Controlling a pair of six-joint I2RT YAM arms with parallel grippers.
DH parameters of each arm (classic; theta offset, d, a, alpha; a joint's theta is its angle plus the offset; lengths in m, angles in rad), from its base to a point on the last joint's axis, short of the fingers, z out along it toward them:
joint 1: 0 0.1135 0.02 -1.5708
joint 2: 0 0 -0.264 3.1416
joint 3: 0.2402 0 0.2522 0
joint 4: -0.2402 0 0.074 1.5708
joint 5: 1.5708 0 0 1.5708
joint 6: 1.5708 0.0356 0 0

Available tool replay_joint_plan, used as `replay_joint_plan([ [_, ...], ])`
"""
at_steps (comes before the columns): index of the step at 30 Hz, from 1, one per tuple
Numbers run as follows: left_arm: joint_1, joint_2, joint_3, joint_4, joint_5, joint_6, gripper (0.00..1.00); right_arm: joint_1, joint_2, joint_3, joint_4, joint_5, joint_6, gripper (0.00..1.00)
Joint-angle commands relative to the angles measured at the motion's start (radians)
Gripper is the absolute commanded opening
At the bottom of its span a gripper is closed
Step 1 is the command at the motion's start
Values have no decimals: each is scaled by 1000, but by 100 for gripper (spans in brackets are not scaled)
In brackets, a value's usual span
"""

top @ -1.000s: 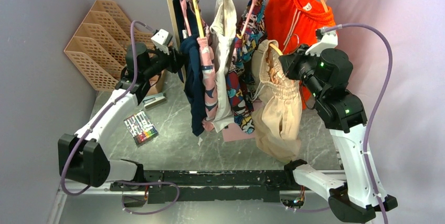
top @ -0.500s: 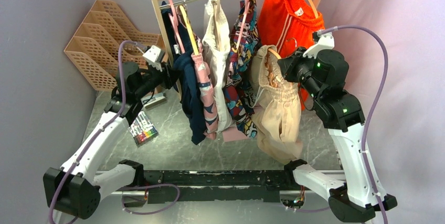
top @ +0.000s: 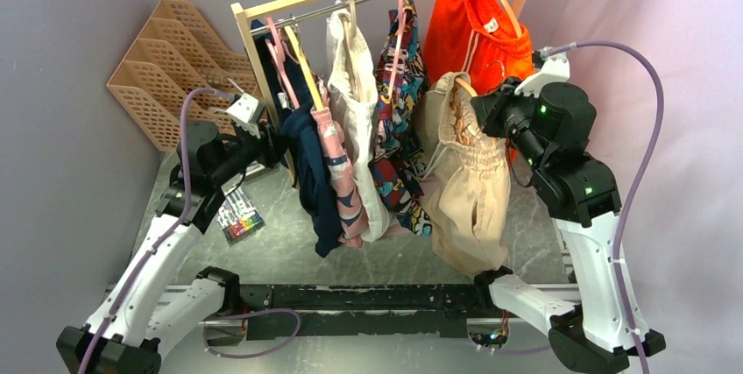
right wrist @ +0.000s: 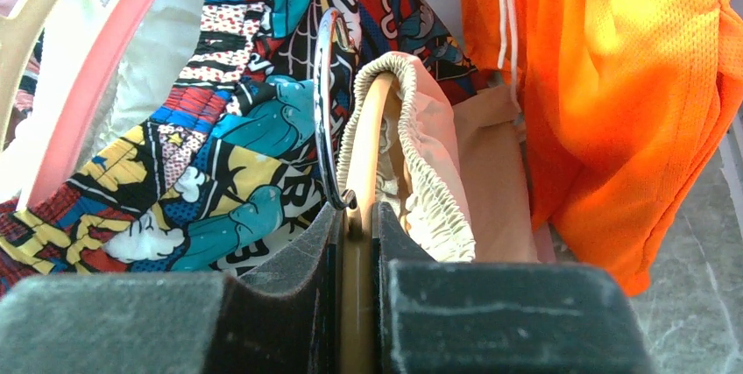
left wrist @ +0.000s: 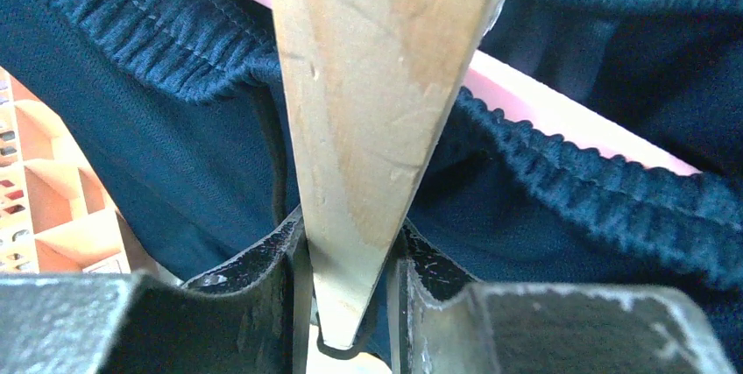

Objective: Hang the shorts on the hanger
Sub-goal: Adjust the clothesline at the center of the board, then place the hanger at the clothesline.

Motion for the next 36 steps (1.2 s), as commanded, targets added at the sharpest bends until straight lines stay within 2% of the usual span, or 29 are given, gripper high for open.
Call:
replay_joint_plan([
  [1,-11,-63,-18,-98,30,-78,30,6,0,-9,39,-34,-12,0],
  [2,-11,-69,-11,-123,25,-78,45,6,5,-11,48,-39,-10,0],
  [7,-10,-142,6,-213,-38,-85,99,7,54,42,70,-44,-17,0],
  [13,-11,-252,20,-226,-60,-138,99,6,120,172,96,-22,-41,0],
  [16,-11,-297,47,-275,-100,-179,99,6,104,279,201,-84,-64,0],
  [18,-11,-336,70,-312,-144,-219,99,6,114,400,234,-97,-68,0],
  [21,-10,-411,68,-324,-221,-258,99,18,182,555,181,-74,-73,0],
  [24,-11,-468,59,-337,-305,-264,99,21,181,504,160,-36,-68,0],
  [28,-10,-499,27,-372,-399,-261,99,21,140,326,150,33,-64,0],
  [31,-9,-503,-15,-377,-413,-264,100,22,97,187,180,86,-66,0],
  [36,-11,-512,-78,-359,-426,-264,99,21,71,44,216,112,-78,0],
])
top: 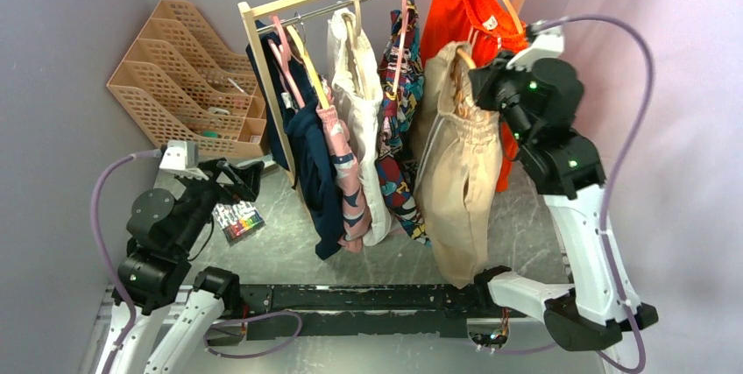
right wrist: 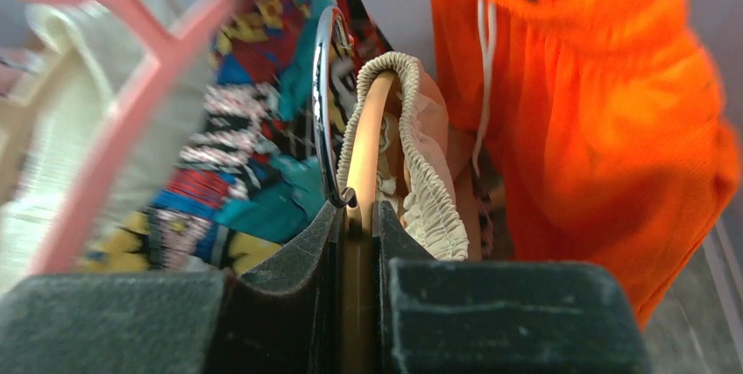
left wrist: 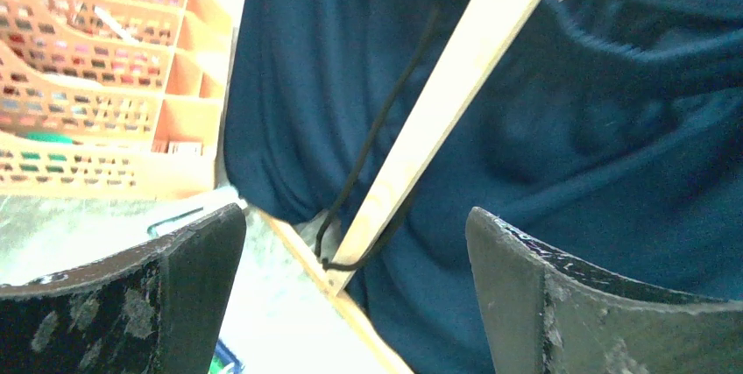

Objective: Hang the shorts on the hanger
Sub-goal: Place the hanger at the clothesline.

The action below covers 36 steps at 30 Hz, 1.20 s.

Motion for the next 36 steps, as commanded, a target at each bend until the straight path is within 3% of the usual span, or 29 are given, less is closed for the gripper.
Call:
replay_joint_plan([
  [1,-5,-12,-52,-16,-54,-10,99,5,-35,-76,80,46,-20,0],
  [9,-5,-67,-129,26,-45,3,99,4,-67,-209,272,43,-17,0],
  [17,-5,-71,-145,8,-70,14,100,2,27,-42,341,15,-65,0],
  [23,-5,-105,-189,33,-83,14,99,-6,32,-148,430,-3,-75,0],
  [36,-5,-121,-208,30,-88,5,100,-144,86,-211,597,-188,52,0],
])
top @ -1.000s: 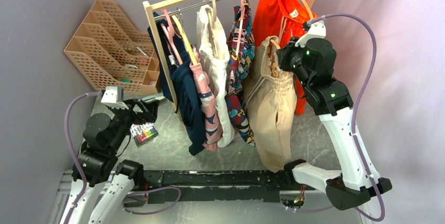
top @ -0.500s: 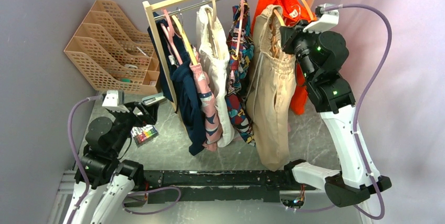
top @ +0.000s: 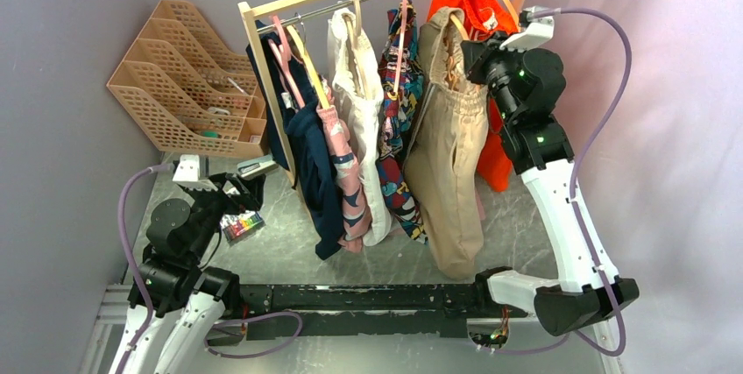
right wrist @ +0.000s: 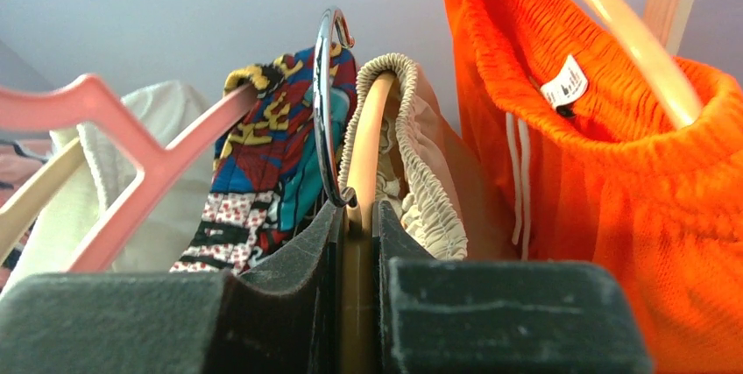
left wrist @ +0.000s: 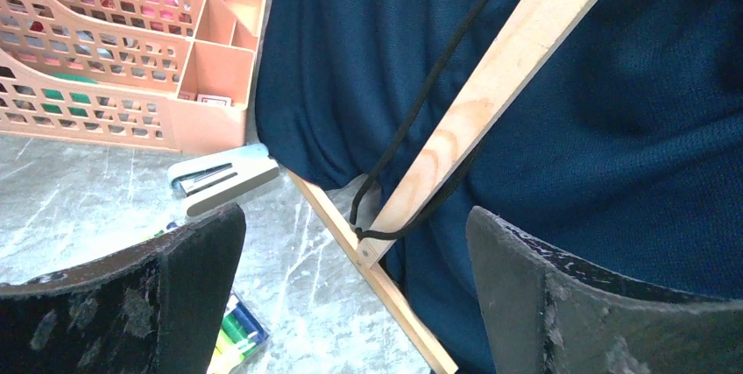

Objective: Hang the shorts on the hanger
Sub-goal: Place the hanger at the clothesline.

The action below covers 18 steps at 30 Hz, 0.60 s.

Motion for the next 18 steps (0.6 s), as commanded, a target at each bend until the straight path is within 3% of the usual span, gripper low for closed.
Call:
replay_joint_plan([
  [1,-5,-16,-10,23,-18,-1,100,-65,6,-6,175,-78,79,0],
  [11,-5,-3,-11,16,-54,-6,100,-190,2,-97,392,-201,197,0],
  [18,-5,1,-8,14,-63,-4,100,-197,56,16,457,-248,231,0],
])
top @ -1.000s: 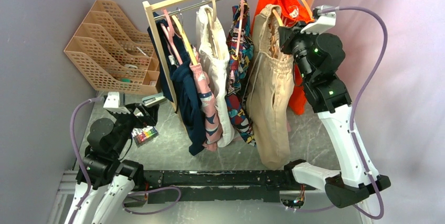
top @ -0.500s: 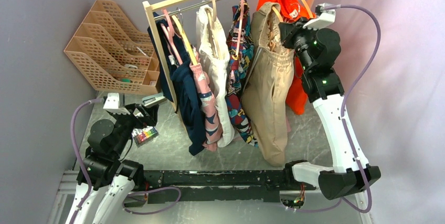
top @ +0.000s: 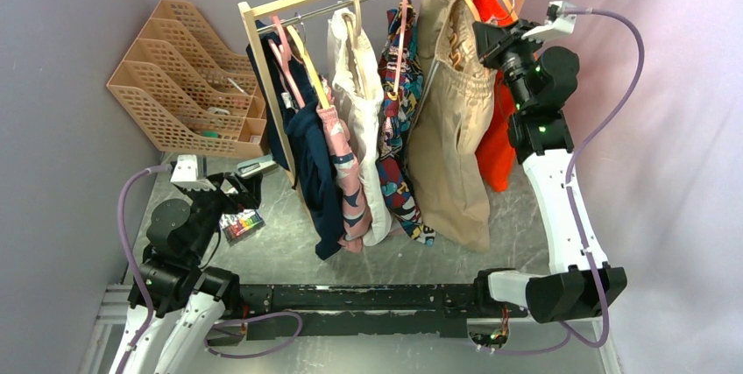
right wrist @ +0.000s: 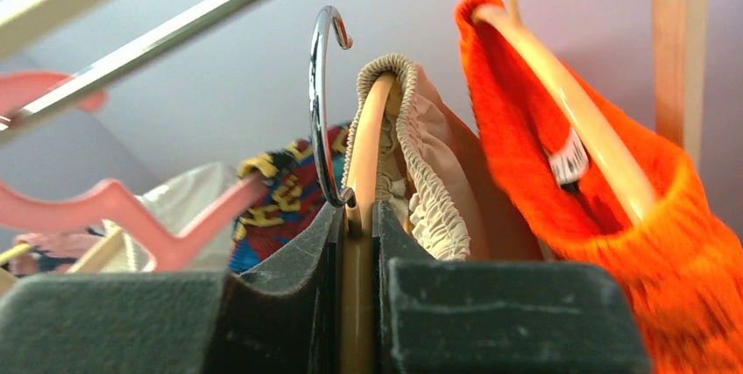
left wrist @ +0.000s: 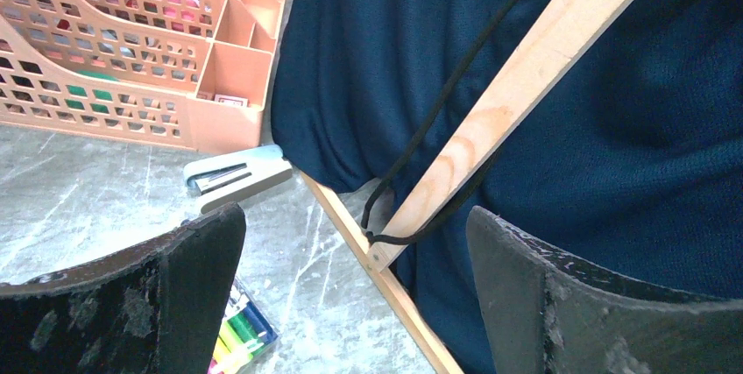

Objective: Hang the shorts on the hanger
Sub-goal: Place the hanger at the clothesline.

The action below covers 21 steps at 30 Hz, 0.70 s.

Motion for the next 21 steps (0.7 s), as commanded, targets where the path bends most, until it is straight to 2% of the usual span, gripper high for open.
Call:
replay_joint_plan([
  [1,-4,1,-6,15,-21,-2,100,-10,15,114,184,-47,34,0],
  [9,-5,0,-10,23,-11,3,99,-10,42,86,203,-58,16,0],
  [16,-5,13,-10,25,-1,5,99,-10,86,77,275,-117,55,0],
  [21,-5,13,-10,26,1,7,99,-10,98,60,352,-104,91,0],
])
